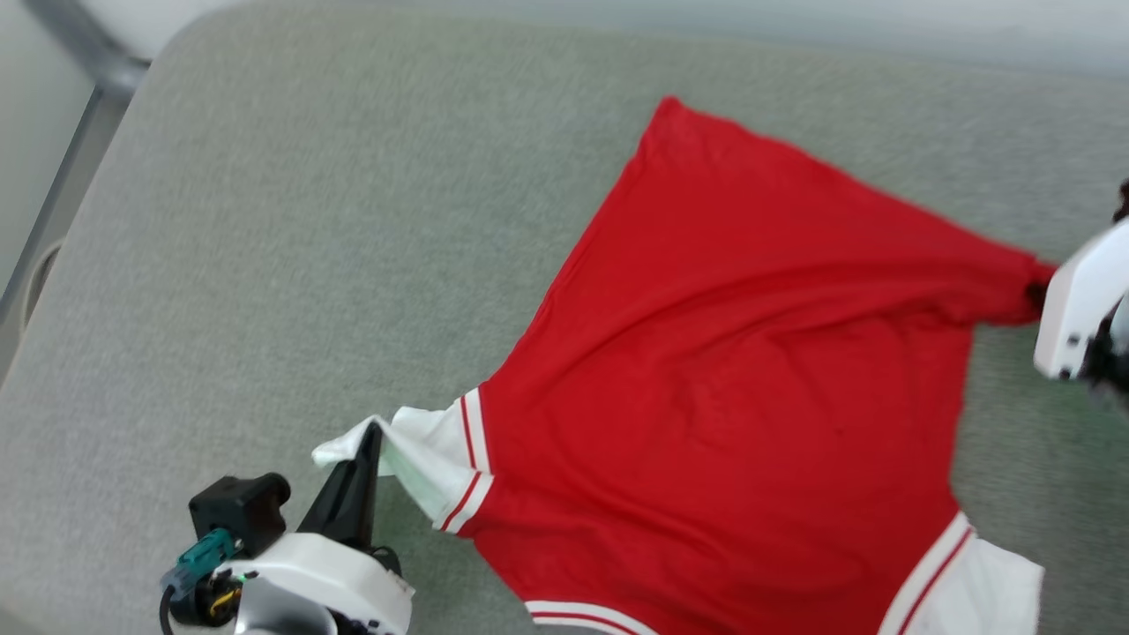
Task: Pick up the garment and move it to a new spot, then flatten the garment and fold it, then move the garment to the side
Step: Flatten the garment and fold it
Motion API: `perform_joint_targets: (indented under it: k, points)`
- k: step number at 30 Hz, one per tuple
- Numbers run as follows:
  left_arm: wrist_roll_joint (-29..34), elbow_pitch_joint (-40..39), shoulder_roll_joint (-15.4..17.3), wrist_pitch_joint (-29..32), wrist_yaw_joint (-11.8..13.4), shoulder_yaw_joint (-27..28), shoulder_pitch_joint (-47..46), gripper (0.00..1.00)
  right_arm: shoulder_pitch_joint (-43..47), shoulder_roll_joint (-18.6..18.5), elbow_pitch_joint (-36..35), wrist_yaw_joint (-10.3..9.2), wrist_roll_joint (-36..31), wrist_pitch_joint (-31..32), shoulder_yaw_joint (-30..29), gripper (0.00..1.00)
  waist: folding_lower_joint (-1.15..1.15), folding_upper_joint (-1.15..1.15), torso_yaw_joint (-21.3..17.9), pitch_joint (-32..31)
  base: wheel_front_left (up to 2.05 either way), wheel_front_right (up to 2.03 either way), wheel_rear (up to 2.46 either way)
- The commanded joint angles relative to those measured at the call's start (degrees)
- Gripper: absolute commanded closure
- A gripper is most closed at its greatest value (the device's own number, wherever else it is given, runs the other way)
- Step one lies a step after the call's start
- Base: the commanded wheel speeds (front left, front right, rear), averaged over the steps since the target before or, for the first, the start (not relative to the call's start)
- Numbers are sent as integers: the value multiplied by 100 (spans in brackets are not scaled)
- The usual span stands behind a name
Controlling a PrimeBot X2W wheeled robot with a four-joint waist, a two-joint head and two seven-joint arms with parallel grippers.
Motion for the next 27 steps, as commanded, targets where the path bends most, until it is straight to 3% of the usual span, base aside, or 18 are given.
perform_joint_targets:
  k: [1, 2, 3, 10, 16, 21, 22, 23, 27]
  points:
    - [-54, 40, 52, -1, 53, 49, 150, 100, 426, 58, -174, -10, 132, -115, -56, 100, 1, 0, -463, -521, 0, 0, 0]
    - [-70, 55, 60, 1, 87, 68, 205, 100, 662, 70, -298, -10, 171, -175, -93, 100, 1, 0, -550, -616, 0, 0, 0]
    - [-142, 141, 124, 48, 145, 111, 420, 100, 1931, 139, -1004, -10, 251, -320, -467, 100, 1, 0, -877, -977, 0, 0, 0]
    - [-322, 397, 201, 20, 150, 214, 742, 100, 4064, 765, -2152, -10, 56, -143, -1342, 100, 1, 0, -1243, -1410, 0, 0, 0]
    - [-389, 538, 240, 100, 107, 184, 853, 100, 5349, 1636, -3088, -10, -146, 121, -2045, 100, 1, 0, -1373, -1512, 0, 0, 0]
    - [-420, 614, 250, 119, 89, 171, 852, 100, 5848, 1925, -3478, -10, -61, 186, -2159, 100, 1, 0, -1424, -1535, 0, 0, 0]
    - [-428, 628, 250, 122, 91, 167, 861, 100, 5880, 1942, -3519, -10, -17, 162, -2149, 56, 1, 0, -1434, -1542, 0, 0, 0]
    - [-432, 633, 246, 123, 92, 162, 864, 100, 5880, 1955, -3585, -10, 52, 61, -2134, 0, 1, 0, -1440, -1546, 0, 0, 0]
    - [-433, 633, 219, 141, 90, 128, 846, 100, 5741, 1952, -3790, -9, 109, -481, -2145, 0, 1, 0, -1443, -1543, 0, 0, 0]
